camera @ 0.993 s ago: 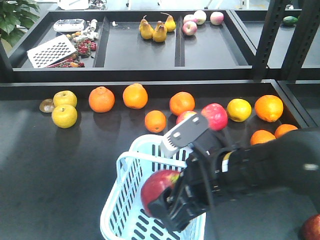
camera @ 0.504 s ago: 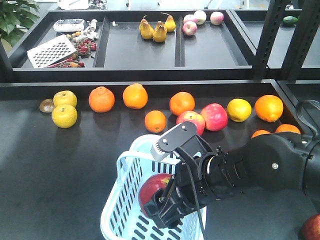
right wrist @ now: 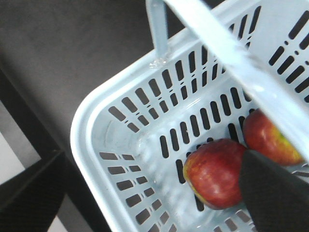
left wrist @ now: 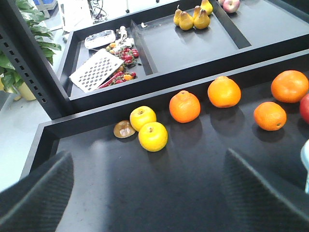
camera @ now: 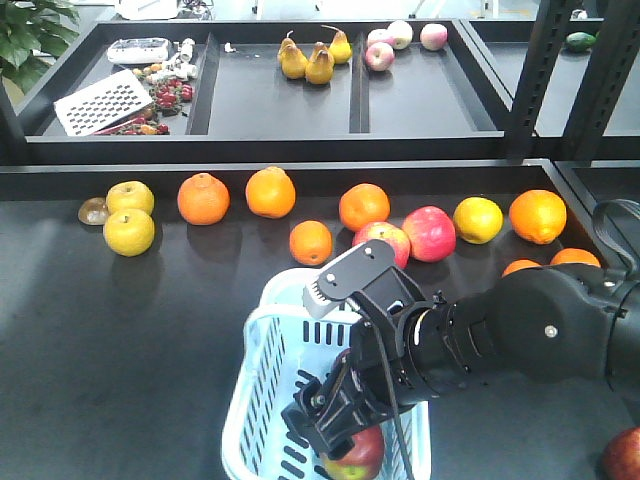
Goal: Pick three apples into basket with both arms
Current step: 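Release the second apple into the basket and withdraw the right gripper, then reach the right gripper down and grasp the third red apple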
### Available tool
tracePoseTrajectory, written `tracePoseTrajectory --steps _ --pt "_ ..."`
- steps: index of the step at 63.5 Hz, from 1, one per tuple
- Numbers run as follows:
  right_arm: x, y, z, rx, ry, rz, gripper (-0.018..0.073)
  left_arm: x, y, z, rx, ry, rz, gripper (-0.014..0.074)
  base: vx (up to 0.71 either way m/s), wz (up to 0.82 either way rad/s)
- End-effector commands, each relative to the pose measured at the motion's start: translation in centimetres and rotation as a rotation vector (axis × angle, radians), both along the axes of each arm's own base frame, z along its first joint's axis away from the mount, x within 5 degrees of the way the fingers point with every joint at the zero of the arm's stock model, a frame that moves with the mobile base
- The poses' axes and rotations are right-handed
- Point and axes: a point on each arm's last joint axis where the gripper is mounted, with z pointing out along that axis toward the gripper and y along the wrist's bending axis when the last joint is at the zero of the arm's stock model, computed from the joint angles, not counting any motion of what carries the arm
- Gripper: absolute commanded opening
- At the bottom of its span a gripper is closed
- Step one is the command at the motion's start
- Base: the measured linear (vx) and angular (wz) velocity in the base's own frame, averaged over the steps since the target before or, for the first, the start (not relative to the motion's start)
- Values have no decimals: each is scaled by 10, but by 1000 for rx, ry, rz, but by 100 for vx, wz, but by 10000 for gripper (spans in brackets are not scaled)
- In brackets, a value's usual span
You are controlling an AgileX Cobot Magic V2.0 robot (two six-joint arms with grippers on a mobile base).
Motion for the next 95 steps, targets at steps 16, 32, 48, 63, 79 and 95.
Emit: tracePoseTrajectory --steps 16,32,48,63,79,95 --pt "-28 -16 39 37 40 40 593 0 0 14 -13 -89 -3 590 0 0" --pt "-45 -56 60 -125 7 -66 593 0 0 14 -13 -89 -3 590 0 0" --pt "-16 -132 58 -317 21 -447 593 0 0 14 -13 -89 -3 590 0 0" --pt "-3 -195 31 -312 112 -773 593 0 0 14 -13 -89 -3 590 0 0" --pt "15 -229 -10 -334 247 -906 593 0 0 14 -13 -89 -3 590 0 0" --pt "26 -261 -40 -329 360 -1030 593 0 0 14 -13 -89 -3 590 0 0"
